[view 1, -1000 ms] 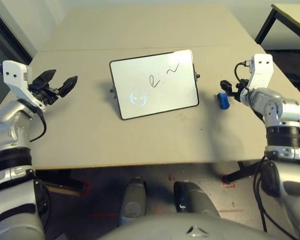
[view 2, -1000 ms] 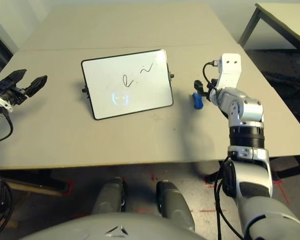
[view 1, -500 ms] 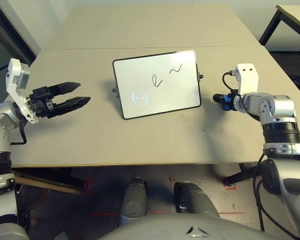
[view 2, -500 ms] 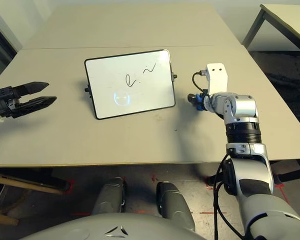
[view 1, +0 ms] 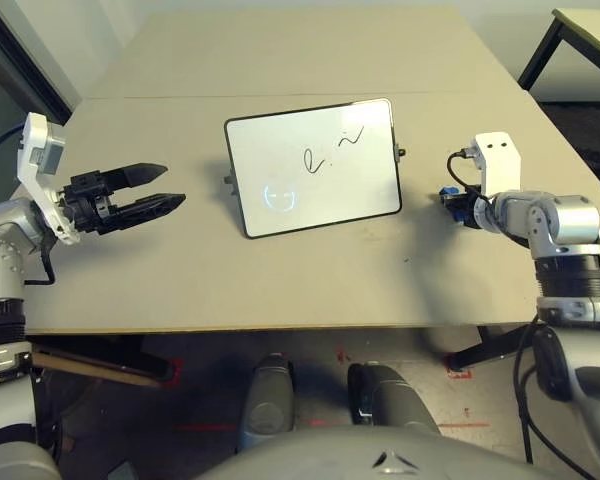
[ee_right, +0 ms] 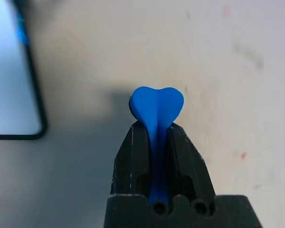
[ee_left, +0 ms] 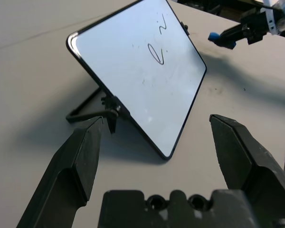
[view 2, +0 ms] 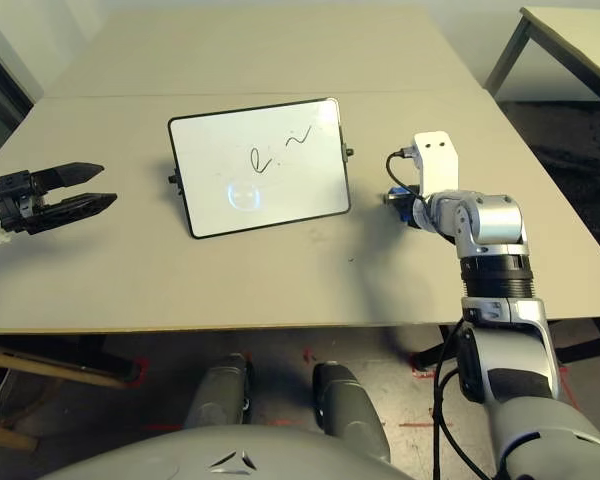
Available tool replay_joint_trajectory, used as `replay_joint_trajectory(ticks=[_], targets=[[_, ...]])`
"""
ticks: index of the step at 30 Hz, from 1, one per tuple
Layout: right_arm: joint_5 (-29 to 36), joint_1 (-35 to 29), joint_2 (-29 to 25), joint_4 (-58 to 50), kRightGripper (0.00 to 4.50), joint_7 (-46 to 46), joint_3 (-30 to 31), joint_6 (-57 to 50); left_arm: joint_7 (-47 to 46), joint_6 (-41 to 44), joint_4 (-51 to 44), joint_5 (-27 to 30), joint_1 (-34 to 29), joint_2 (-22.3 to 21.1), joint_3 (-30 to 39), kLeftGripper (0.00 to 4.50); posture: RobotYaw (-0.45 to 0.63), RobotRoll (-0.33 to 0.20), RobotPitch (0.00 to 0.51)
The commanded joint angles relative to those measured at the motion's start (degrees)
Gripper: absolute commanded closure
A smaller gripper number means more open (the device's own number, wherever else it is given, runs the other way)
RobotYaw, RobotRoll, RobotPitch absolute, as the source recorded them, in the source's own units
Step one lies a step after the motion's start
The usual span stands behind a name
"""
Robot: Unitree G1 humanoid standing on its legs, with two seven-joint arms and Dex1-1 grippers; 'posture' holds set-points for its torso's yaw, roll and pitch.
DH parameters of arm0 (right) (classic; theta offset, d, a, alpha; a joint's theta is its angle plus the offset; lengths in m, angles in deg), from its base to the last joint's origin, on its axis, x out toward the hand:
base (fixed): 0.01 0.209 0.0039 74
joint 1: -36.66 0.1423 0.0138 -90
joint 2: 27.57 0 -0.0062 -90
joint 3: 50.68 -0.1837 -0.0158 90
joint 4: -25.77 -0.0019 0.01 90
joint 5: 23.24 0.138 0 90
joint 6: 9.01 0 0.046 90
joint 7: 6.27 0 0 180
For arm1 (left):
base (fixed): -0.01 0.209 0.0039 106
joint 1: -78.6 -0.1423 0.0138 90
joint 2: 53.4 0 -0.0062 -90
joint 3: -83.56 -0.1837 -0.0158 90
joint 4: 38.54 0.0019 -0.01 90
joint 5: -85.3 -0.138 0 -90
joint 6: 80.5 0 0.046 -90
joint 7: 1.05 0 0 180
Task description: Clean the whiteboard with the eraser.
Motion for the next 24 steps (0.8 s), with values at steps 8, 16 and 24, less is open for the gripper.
replay_joint_trajectory(ticks=[8, 16, 24], targets=[[-14.99, 0.93, -5.02, -4.9, 4.24, -8.33, 19.08, 28.99, 0.68, -1.42, 1.38, -1.24, 1.8, 0.64, -2.65, 0.0, 0.28, 0.0, 0.072], [-28.62, 9.61, -4.03, 4.97, 4.25, -10.0, 27.52, 40.17, 0.57, -1.31, 0.67, -1.16, 2.06, 1.37, -3.15, 0.0, 0.28, 0.0, 0.068], [-38.13, 15.97, -3.83, 13.56, 4.25, -14.92, 31.75, 48.61, 0.75, -1.78, 0.45, -1.41, 2.6, 1.74, -3.85, 0.0, 0.28, 0.0, 0.064]])
